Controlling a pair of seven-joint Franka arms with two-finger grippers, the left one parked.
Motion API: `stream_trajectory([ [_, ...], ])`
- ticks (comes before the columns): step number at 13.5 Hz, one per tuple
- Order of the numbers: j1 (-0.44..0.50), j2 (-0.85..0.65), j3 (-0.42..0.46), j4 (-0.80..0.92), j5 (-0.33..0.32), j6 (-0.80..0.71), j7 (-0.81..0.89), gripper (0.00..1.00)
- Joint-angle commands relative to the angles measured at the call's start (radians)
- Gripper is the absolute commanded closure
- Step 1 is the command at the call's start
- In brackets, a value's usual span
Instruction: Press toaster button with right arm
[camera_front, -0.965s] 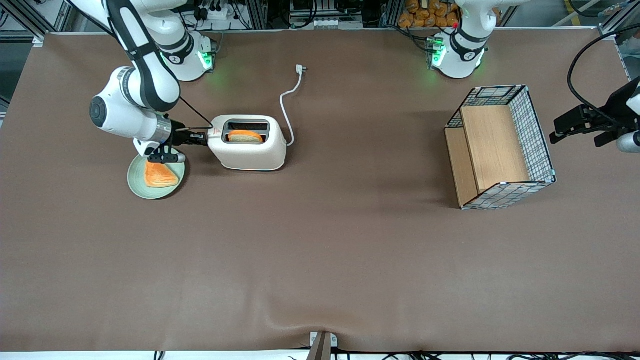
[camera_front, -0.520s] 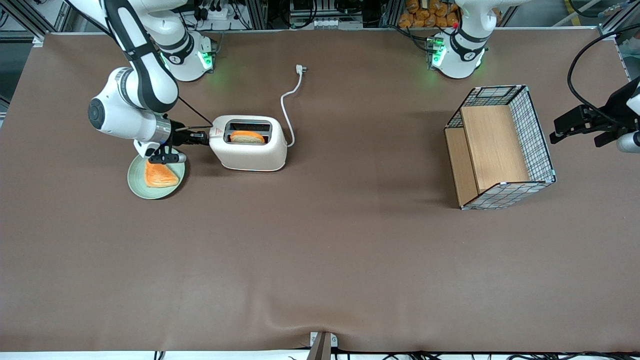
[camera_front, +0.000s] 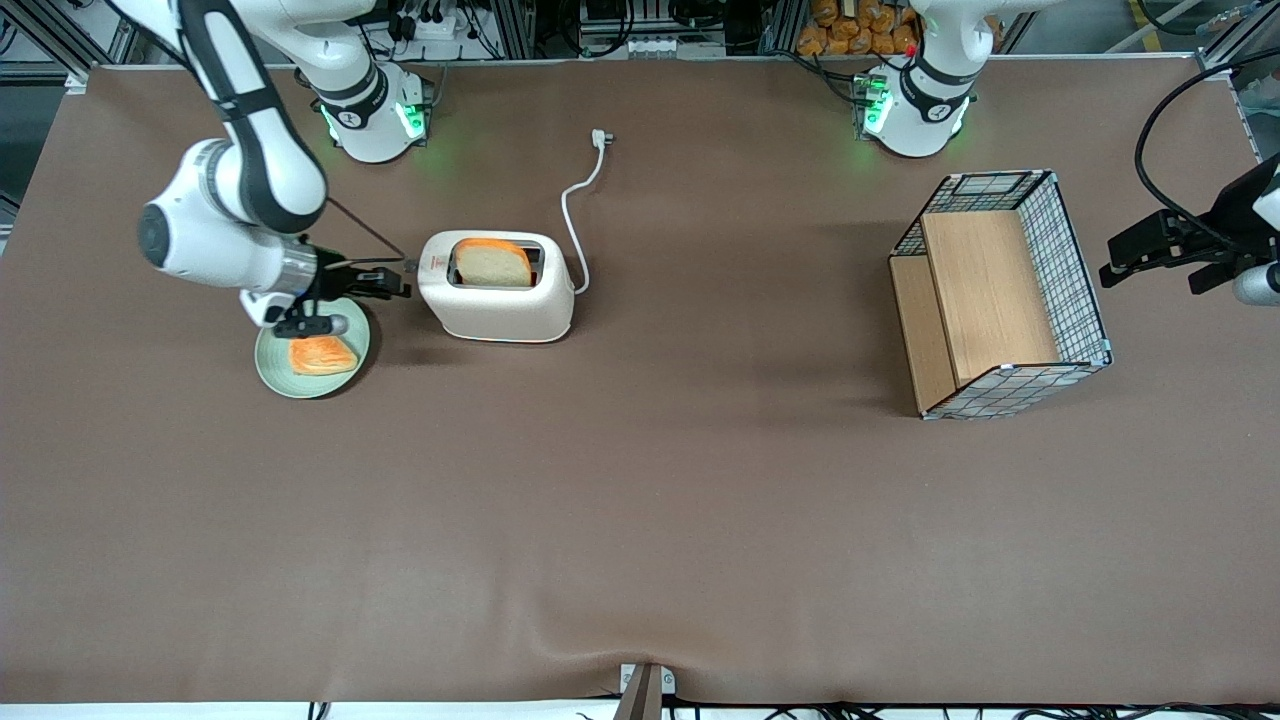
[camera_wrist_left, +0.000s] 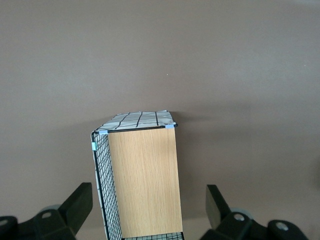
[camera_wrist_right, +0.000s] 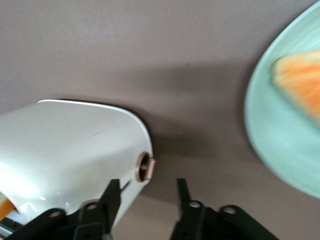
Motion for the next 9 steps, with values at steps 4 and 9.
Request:
stream_trajectory([
  [4, -0.148, 0.025, 0.01, 0.289, -0.209, -0.278, -0.024, 0.0],
  [9, -0.165, 0.056, 0.011, 0.599, -0.343, -0.467, -0.022, 0.0],
])
